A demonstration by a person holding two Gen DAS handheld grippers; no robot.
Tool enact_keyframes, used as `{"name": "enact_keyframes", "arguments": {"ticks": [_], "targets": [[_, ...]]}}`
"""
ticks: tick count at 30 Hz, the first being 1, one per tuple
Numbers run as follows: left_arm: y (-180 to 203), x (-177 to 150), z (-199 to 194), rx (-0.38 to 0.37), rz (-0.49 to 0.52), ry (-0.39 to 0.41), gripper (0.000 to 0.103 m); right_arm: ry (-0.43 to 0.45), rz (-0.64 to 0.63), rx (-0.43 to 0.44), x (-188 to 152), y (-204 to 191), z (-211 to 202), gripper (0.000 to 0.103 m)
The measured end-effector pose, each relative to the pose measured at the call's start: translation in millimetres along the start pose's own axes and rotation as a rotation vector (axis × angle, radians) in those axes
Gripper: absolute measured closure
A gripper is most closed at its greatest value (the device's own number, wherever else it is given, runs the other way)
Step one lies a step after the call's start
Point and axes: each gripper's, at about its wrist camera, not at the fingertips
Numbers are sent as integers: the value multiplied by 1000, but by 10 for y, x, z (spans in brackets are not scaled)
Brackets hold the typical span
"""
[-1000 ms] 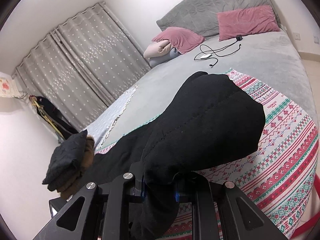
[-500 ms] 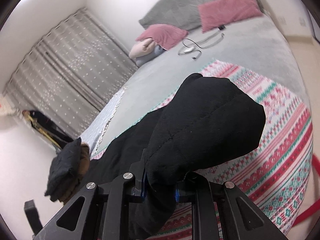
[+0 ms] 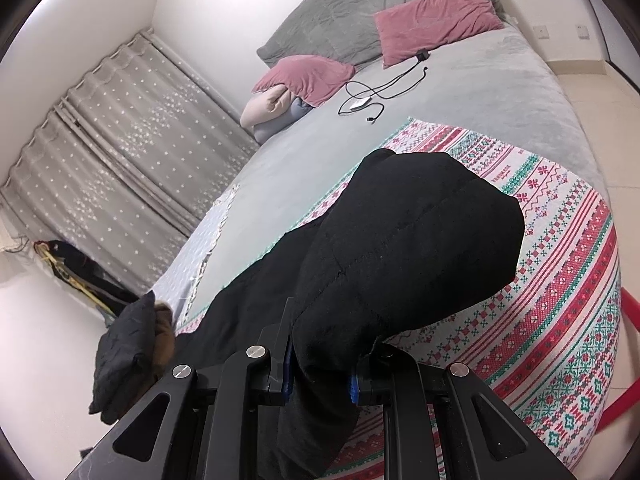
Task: Fold large clothes
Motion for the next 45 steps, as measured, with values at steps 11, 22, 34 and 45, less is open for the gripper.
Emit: {"name": "enact_keyframes", "arguments": {"ticks": [11,22,34,45], "targets": [[-450,178,-506,-34,-121,91,26,121,-225,-85,-125,-537,-29,84],[-767,335,-634,-122,-205,114,26,358,-800,-70,-852,-1970,-45,84],[-999,444,-620,-149,-271,114,26,78,-1564,179,-3297,-3045,727,84],[-909,466,-600,-213,-246,115,26,-117,-1484,300,-3101,-3017,531,59]]}}
Point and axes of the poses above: each gripper's, at about its wrist camera, not at the fingertips, and z roughly the way its jaws point, y to its right, x to its top, and after that the axes turned 3 degrees about y, right-handed
